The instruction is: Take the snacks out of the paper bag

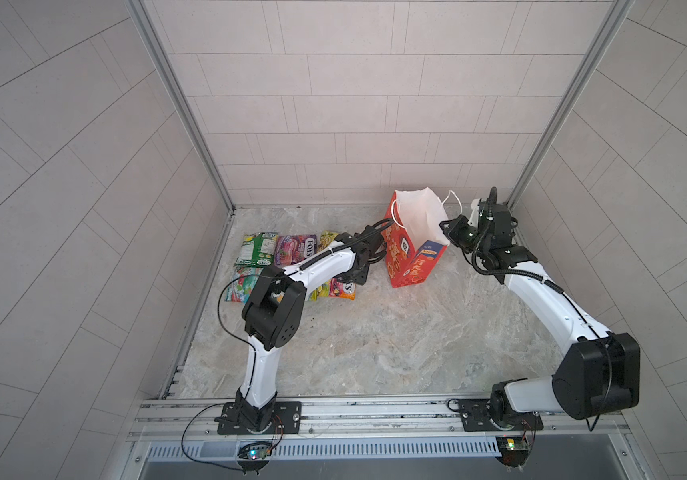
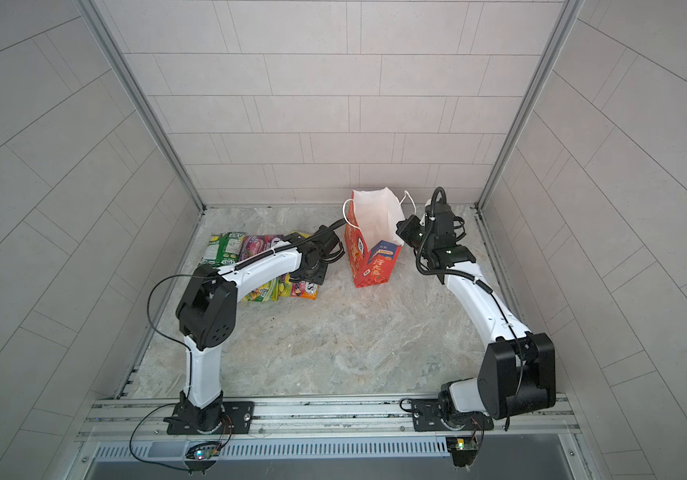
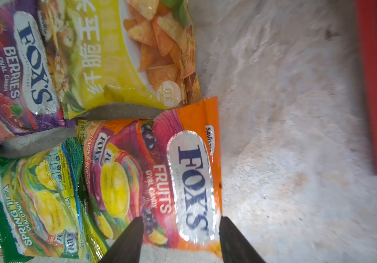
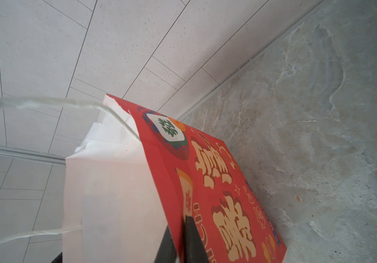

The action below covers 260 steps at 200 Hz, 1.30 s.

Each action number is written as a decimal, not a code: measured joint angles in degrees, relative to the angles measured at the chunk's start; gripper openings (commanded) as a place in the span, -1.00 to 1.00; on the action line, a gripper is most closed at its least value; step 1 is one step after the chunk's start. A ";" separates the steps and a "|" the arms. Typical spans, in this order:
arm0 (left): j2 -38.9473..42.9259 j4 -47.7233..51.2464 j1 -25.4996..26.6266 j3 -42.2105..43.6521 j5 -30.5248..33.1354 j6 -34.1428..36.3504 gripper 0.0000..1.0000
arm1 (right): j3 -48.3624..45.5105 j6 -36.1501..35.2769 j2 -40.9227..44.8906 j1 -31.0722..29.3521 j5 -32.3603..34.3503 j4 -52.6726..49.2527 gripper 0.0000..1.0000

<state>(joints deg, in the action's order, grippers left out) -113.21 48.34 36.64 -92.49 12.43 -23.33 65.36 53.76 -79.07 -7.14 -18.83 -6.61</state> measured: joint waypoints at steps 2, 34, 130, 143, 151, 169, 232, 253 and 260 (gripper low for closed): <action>0.50 -0.09 0.00 0.00 -0.24 0.02 0.19 | 0.00 0.13 0.00 0.00 0.00 0.04 -0.68; 8.26 -1.92 0.00 0.24 -2.12 0.52 0.20 | 1.05 0.94 -0.07 -0.81 0.02 0.11 -0.66; 45.33 -27.89 -8.44 33.38 3.13 1.70 0.59 | 0.50 3.54 -0.07 -2.91 0.96 2.89 -0.30; 49.00 -30.88 -9.22 36.46 4.50 2.34 0.62 | 0.50 3.13 -0.02 -2.89 1.03 2.97 -0.23; 50.90 -32.87 -9.44 38.58 5.33 2.60 0.65 | 0.50 2.78 0.02 -2.89 1.03 2.95 -0.12; 53.79 -37.13 -9.94 43.71 7.41 3.15 0.69 | 0.50 1.18 0.42 -2.89 1.09 2.49 0.24; 55.49 -49.75 -15.15 54.47 13.03 7.04 0.73 | 0.39 -9.49 10.40 -2.47 3.17 -3.32 0.60; 57.18 -58.18 -16.13 59.43 17.57 10.73 0.89 | -2.82 -14.12 16.85 -2.10 5.88 -1.88 0.71; 57.77 -61.59 -16.41 61.59 19.04 12.35 0.93 | -5.62 -16.02 19.87 -2.05 7.69 -0.42 0.73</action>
<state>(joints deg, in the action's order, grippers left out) -55.44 -13.26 20.23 -30.89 31.46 -10.98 59.75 37.74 -59.20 -9.19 -11.14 -7.03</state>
